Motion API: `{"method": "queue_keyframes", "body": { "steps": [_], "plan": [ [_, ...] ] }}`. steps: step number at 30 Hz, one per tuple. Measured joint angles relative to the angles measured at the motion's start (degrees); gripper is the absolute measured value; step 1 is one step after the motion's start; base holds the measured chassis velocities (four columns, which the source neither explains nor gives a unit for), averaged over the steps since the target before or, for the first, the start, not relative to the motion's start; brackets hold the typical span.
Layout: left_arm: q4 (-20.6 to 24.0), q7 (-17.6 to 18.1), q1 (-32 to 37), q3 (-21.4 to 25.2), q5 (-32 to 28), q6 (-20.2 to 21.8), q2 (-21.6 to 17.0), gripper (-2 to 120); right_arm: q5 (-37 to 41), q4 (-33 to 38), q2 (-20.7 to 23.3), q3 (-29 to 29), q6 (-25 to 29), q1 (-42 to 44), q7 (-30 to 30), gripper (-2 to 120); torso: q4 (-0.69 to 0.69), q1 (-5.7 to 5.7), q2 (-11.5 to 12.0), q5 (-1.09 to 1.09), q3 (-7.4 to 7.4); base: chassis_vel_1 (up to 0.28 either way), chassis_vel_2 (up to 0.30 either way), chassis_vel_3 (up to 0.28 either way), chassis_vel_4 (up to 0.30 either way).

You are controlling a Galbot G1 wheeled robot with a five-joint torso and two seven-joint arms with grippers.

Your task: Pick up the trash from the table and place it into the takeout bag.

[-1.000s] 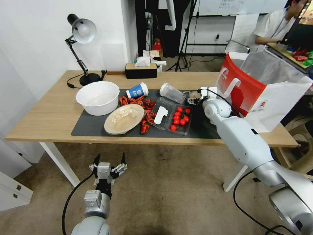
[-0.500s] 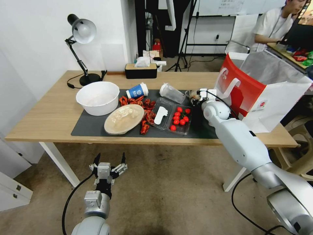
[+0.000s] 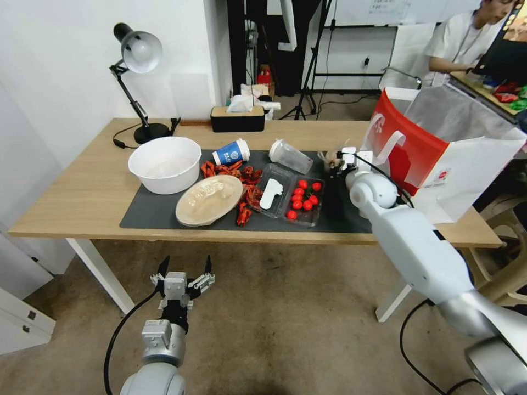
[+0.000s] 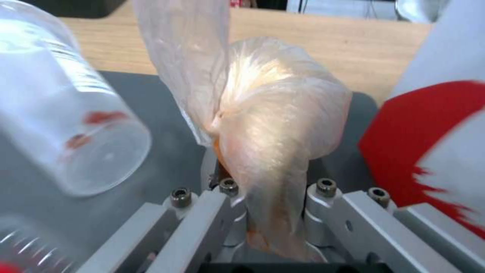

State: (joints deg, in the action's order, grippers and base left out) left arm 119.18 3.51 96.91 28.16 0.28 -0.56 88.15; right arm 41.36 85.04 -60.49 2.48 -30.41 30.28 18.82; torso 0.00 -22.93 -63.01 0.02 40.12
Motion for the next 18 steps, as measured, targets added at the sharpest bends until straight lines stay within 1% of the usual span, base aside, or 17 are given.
{"method": "queue_keyframes", "body": {
  "steps": [1, 3, 4, 5, 8, 9, 11, 12, 14, 15, 17, 18],
  "plan": [
    [0.00, 0.00, 0.00, 0.00, 0.00, 0.00, 0.00, 100, 0.00, 0.00, 0.00, 0.00, 0.00, 0.00, 0.00, 8, 0.00, 0.00, 0.00, 0.00, 0.00, 0.000, 0.000, 0.000, 0.000],
    [0.34, 0.04, 0.11, 0.02, 0.00, -0.01, 0.01, 100, -0.05, 6.78, 1.87, 1.62, -0.03, 2.89, 0.07, 8, 0.00, 0.00, 0.00, -0.02, -0.01, 0.000, 0.000, 0.000, 0.000],
    [0.49, 0.05, 0.18, 0.05, 0.00, -0.02, 0.04, 100, -0.11, 9.17, 2.67, 2.27, -0.12, 4.00, 0.08, 8, 0.02, 0.00, 0.00, -0.02, -0.01, 0.000, 0.000, 0.000, 0.000],
    [0.49, 0.05, 0.18, 0.05, 0.00, -0.02, 0.04, 100, -0.11, 9.17, 2.67, 2.27, -0.12, 4.00, 0.08, 8, 0.02, 0.00, 0.00, -0.02, -0.01, 0.000, 0.000, 0.000, 0.000],
    [1.14, 0.08, 0.65, 0.21, 0.04, -0.02, 0.04, 100, -0.36, 17.23, 6.36, 4.63, -1.02, 8.37, 0.12, 8, -0.01, 0.01, -0.01, -0.02, -0.01, 0.000, 0.000, 0.000, 0.000],
    [1.14, 0.08, 0.65, 0.21, 0.04, -0.02, 0.04, 100, -0.36, 17.23, 6.36, 4.63, -1.02, 8.37, 0.12, 8, -0.01, 0.01, -0.01, -0.02, -0.01, 0.000, 0.000, 0.000, 0.000],
    [1.42, 0.10, 0.83, 0.27, 0.07, -0.10, 0.06, 100, -0.27, 22.12, 9.08, 5.96, -1.46, 11.77, -0.11, 8, -0.01, 0.01, -0.01, -0.02, -0.02, 0.000, 0.000, 0.000, 0.000],
    [1.42, 0.10, 0.83, 0.27, 0.07, -0.10, 0.06, 100, -0.27, 22.12, 9.08, 5.96, -1.46, 11.77, -0.11, 8, -0.01, 0.01, -0.01, -0.02, -0.02, 0.000, 0.000, 0.000, 0.000],
    [1.65, 0.11, 0.97, 0.26, 0.08, -0.17, 0.15, 100, -0.05, 26.29, 10.91, 7.82, -1.58, 15.03, -0.90, 8, 0.00, 0.01, -0.01, -0.02, -0.02, 0.000, 0.000, 0.000, 0.000],
    [1.65, 0.11, 0.97, 0.26, 0.08, -0.17, 0.15, 100, -0.05, 26.29, 10.91, 7.82, -1.58, 15.03, -0.90, 8, 0.00, 0.01, -0.01, -0.02, -0.02, 0.000, 0.000, 0.000, 0.000],
    [1.73, 0.12, 1.10, 0.24, 0.08, -0.38, 0.16, 100, 0.13, 30.14, 12.15, 9.85, -1.56, 17.91, -1.75, 8, 0.00, 0.01, -0.01, -0.02, -0.02, 0.000, 0.000, 0.000, 0.000],
    [1.73, 0.12, 1.10, 0.24, 0.08, -0.38, 0.16, 100, 0.13, 30.14, 12.15, 9.85, -1.56, 17.91, -1.75, 8, 0.00, 0.01, -0.01, -0.02, -0.02, 0.000, 0.000, 0.000, 0.000]
  ]
}}
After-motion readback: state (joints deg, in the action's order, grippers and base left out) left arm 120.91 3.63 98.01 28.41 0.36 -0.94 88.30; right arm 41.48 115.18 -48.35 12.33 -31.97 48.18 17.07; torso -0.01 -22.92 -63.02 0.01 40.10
